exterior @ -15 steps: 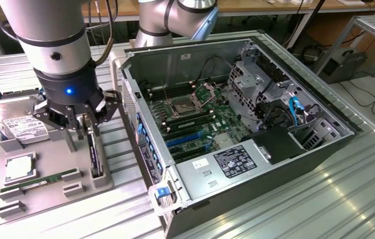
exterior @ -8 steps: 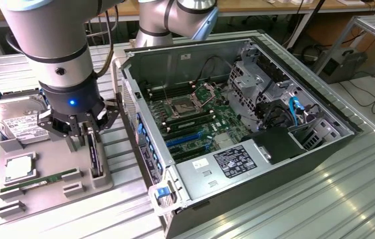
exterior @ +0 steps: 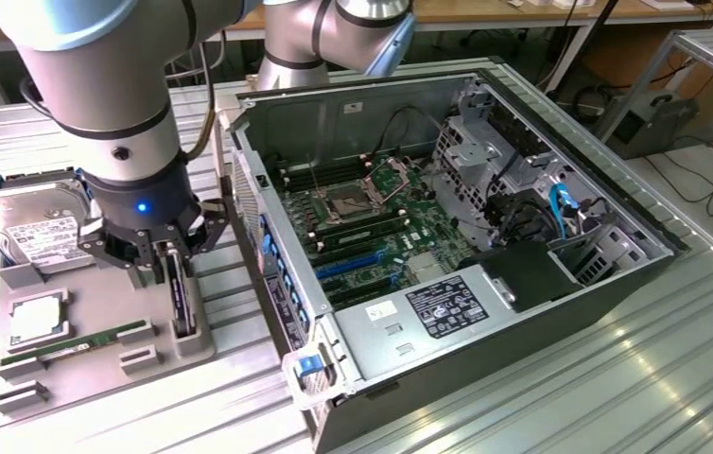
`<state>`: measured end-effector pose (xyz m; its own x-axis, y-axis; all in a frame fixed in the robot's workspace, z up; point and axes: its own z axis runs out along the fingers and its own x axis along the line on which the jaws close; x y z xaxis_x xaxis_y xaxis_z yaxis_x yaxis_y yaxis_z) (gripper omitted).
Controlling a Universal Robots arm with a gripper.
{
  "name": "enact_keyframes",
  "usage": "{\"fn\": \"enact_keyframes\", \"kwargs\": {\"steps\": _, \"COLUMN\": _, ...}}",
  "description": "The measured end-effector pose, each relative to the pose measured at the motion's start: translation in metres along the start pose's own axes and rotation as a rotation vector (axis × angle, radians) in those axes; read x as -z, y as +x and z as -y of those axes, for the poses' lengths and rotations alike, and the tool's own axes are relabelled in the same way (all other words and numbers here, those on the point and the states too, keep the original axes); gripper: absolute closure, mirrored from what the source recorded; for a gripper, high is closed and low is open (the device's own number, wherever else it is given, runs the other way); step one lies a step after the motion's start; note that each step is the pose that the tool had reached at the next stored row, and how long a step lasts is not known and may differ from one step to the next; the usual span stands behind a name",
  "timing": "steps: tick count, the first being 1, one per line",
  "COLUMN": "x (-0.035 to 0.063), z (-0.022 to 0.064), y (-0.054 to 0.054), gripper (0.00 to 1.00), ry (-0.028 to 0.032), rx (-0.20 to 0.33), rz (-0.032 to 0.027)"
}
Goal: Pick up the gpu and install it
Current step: 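Pick up the gpu and move the gpu toward the slot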
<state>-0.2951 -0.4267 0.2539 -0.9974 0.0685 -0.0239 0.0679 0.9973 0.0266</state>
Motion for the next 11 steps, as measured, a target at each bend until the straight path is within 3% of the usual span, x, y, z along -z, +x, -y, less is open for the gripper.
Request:
{"fn": "enact_keyframes", "kwargs": {"steps": 6, "x": -0.0047, "z": -0.0039, "y": 0.0003, "gripper": 0.64, "ry": -0.0076, "rx": 0.0, "rz": -0.0047}}
{"fn": "enact_keyframes", "kwargs": {"steps": 9, "x": -0.006, "z": -0.0051, "y": 0.0005, "gripper": 0.64, "ry": -0.0086, "rx": 0.0, "rz": -0.0102}}
{"fn": "enact_keyframes", "kwargs": {"steps": 11, "x": -0.0077, "z": -0.0054, "y": 0.0005, "gripper": 0.64, "ry": -0.0087, "rx": -0.001, "rz": -0.018}}
